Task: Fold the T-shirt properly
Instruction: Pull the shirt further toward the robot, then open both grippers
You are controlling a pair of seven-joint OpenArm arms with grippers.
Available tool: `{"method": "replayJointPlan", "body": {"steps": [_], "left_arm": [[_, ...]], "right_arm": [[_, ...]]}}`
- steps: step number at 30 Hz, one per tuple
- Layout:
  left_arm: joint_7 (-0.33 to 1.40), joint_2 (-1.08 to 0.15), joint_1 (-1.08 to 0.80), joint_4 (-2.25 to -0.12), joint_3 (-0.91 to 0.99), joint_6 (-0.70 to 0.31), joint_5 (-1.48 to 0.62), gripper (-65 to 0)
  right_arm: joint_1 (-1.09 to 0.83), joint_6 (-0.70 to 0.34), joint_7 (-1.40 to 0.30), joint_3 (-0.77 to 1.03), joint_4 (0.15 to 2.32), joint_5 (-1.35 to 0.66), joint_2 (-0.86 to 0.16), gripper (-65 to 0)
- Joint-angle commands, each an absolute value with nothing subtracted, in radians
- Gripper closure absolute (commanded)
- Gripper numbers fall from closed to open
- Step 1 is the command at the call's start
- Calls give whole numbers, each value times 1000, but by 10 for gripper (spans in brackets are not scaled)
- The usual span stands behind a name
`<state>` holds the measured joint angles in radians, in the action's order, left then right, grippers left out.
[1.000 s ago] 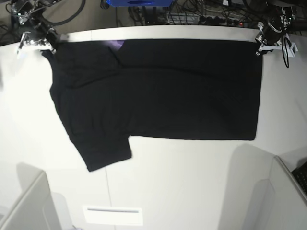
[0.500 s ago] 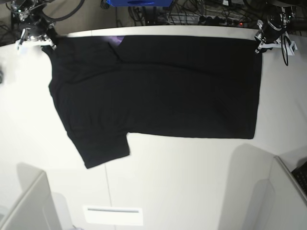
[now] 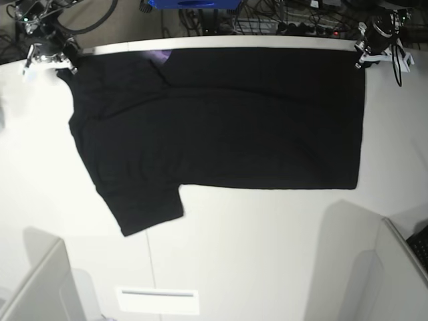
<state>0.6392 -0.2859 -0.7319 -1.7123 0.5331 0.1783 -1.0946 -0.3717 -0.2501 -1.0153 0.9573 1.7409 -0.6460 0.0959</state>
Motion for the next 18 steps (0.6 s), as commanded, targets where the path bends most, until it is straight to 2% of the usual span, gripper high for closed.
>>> {"method": "replayJointPlan", "body": {"steps": [1, 18], "left_arm": [[645, -294, -748, -1716, 539, 182, -1087, 0], [645, -298, -745, -1722, 539, 183, -1082, 0]], "right_arm": [[-372, -255, -1001, 961, 1758, -654, 79, 0], [-381, -254, -1004, 970, 1758, -654, 81, -9]]}}
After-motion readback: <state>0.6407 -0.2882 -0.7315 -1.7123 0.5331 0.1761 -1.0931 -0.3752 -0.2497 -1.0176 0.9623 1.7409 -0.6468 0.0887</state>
